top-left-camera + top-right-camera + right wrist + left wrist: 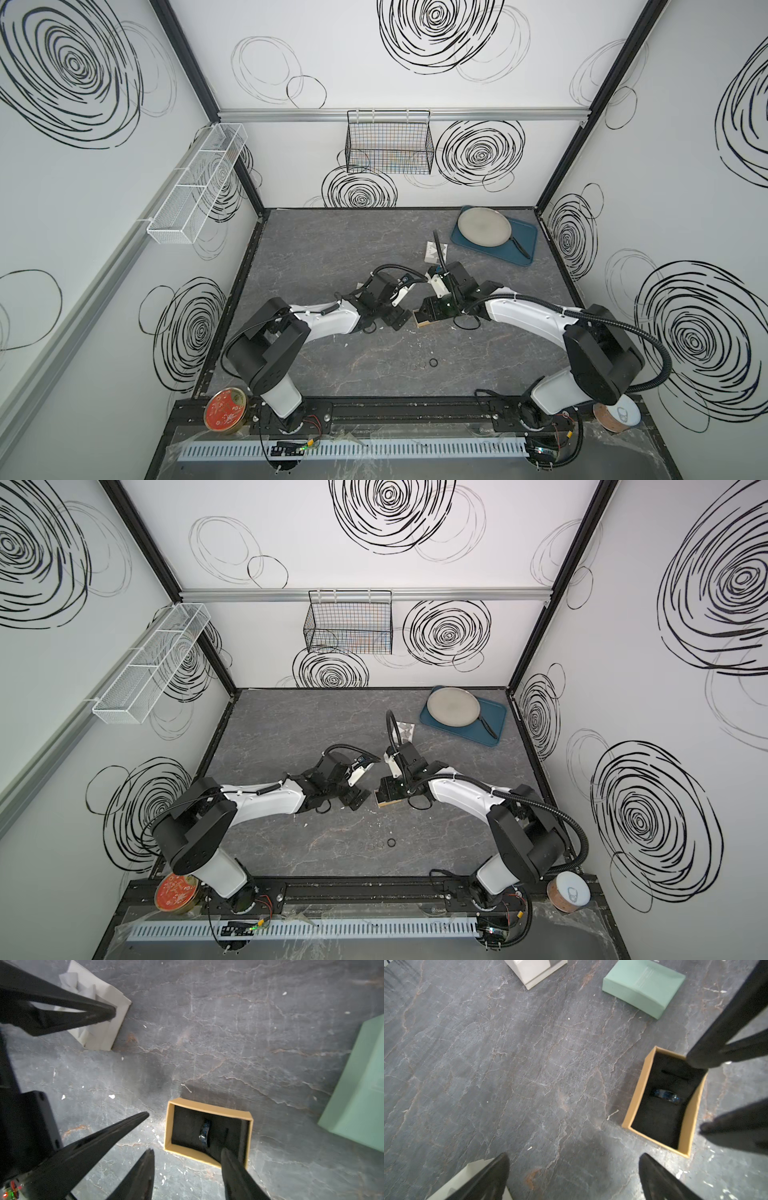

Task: Take the rings out of the lift-off lid box
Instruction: Take out the ring from the jewelry box.

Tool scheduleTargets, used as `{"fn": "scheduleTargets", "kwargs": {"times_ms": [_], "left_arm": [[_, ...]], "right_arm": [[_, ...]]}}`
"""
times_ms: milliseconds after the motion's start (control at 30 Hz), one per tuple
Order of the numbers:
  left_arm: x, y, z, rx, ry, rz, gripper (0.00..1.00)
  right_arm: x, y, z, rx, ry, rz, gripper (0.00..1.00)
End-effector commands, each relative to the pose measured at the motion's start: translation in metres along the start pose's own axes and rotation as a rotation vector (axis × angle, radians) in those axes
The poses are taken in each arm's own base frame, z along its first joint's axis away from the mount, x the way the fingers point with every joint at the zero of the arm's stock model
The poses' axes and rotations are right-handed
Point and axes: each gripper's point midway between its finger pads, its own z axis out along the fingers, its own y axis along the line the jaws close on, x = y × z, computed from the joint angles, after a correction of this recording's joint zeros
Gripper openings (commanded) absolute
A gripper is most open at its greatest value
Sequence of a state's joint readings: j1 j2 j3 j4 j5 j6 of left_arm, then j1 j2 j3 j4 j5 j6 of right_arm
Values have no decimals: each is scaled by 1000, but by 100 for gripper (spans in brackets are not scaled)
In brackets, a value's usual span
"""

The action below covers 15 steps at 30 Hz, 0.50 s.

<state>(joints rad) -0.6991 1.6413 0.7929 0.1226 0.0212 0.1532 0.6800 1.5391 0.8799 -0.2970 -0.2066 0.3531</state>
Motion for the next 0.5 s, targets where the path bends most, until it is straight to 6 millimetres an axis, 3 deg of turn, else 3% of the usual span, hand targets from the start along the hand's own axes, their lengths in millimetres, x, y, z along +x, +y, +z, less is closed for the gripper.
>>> {"fn": "scheduleTargets", "kwargs": {"times_ms": [0, 467], "left_arm": [[-15, 5, -8, -6, -65, -13, 100], [-21, 3, -4, 6, -63, -7, 100]], "right_arm": [[-4, -5, 1, 51, 17, 16, 54], [0, -12, 23, 65, 73, 31, 54]]}}
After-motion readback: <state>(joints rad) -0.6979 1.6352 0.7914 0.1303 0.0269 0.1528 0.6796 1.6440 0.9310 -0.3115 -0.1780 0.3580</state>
